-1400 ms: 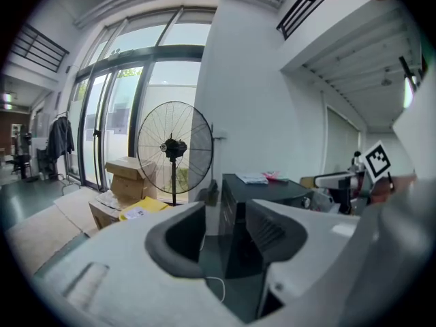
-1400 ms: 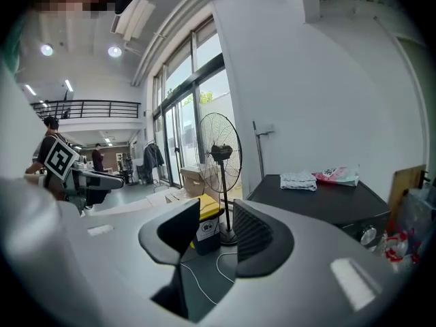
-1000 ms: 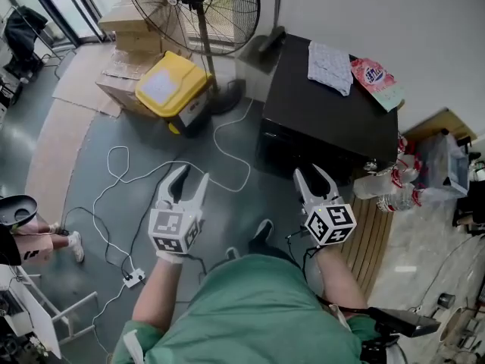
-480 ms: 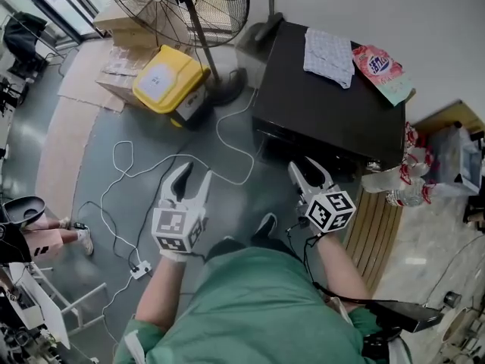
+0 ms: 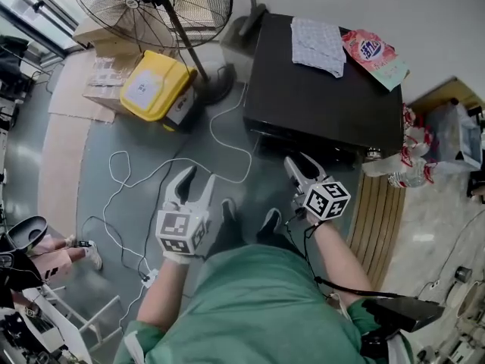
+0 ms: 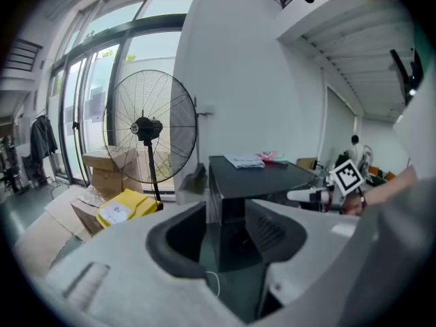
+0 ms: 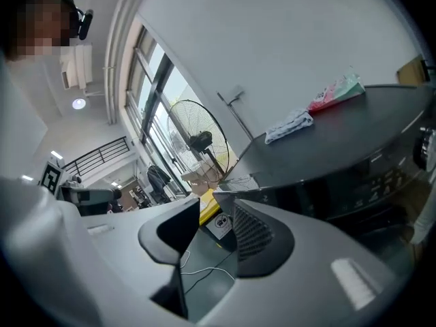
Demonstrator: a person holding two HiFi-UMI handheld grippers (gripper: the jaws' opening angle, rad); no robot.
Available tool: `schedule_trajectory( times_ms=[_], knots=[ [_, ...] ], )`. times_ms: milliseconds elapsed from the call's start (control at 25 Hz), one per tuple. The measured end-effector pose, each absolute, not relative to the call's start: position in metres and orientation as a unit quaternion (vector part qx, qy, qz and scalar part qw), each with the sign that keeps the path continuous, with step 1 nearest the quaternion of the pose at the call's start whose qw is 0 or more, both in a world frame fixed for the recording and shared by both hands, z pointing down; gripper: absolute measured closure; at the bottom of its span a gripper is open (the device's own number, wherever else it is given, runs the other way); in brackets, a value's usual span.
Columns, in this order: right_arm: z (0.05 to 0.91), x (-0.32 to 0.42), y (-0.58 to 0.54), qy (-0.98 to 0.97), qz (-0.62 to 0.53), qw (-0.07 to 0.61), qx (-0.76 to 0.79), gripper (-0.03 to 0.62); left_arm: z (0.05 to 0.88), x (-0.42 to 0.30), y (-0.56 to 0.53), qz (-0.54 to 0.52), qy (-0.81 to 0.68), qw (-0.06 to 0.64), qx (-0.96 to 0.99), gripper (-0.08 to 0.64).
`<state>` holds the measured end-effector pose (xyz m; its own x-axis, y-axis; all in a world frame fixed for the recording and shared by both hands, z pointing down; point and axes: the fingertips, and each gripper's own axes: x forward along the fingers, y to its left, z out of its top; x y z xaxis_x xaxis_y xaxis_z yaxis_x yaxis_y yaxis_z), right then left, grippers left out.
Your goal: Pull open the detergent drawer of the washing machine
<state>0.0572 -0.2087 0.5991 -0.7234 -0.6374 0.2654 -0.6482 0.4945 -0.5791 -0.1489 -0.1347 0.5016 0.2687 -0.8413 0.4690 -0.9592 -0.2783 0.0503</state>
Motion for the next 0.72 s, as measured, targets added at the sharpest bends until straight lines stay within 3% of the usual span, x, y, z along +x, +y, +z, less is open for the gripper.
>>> schedule_trajectory(
  times_ms=[320,720],
  knots=[
    [0.681,0.044,-0.243,-0.815,0.417,0.001,0.401,0.430,0.524,-0.180,-0.164,0.217,-0.525,0.180,0.803,0.380],
    [0.747,0.024,-0.288,-0.790,0.491,-0.041,0.366,0.334,0.545,-0.216,-0.183,0.246,-0.512,0.203,0.798,0.383]
  ],
)
